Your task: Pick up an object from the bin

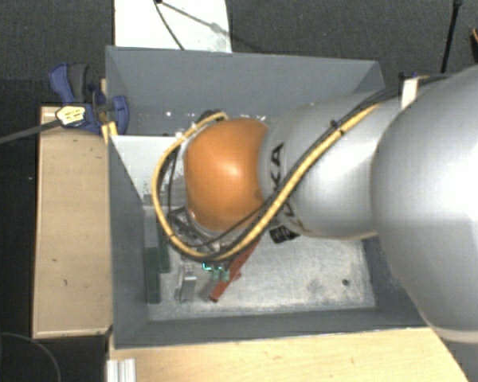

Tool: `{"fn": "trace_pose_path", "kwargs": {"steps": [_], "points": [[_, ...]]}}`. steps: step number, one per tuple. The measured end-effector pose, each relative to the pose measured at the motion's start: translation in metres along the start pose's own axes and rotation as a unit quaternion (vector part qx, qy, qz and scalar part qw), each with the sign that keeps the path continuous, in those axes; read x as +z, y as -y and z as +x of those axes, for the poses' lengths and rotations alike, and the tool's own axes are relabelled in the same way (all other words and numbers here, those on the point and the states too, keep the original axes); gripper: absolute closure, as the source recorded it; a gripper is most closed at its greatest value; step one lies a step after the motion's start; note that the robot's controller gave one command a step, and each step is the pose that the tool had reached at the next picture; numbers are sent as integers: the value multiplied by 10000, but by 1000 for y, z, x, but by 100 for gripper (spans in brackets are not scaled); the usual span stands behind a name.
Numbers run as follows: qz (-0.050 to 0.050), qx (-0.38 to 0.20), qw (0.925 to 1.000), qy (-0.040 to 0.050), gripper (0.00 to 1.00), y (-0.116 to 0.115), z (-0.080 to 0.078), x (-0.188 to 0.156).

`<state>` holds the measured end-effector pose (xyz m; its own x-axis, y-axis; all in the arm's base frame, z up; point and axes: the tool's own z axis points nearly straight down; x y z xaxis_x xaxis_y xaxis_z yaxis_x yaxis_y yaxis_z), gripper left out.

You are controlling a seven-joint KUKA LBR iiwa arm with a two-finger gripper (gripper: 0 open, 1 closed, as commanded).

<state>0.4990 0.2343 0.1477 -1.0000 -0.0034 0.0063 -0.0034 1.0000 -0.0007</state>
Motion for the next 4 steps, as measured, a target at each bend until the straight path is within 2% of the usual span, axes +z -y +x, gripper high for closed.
{"fn": "trace_pose_path", "kwargs": {"steps": [1, 2, 3, 4], "points": [[10, 789, 9969, 16, 0, 90, 12, 80], [2, 1084, 9941, 60, 0, 153, -17, 77], [-16, 1082, 9941, 50, 100, 148, -16, 77], [-26, 1451, 9894, 72, 100, 135, -6, -78]]}}
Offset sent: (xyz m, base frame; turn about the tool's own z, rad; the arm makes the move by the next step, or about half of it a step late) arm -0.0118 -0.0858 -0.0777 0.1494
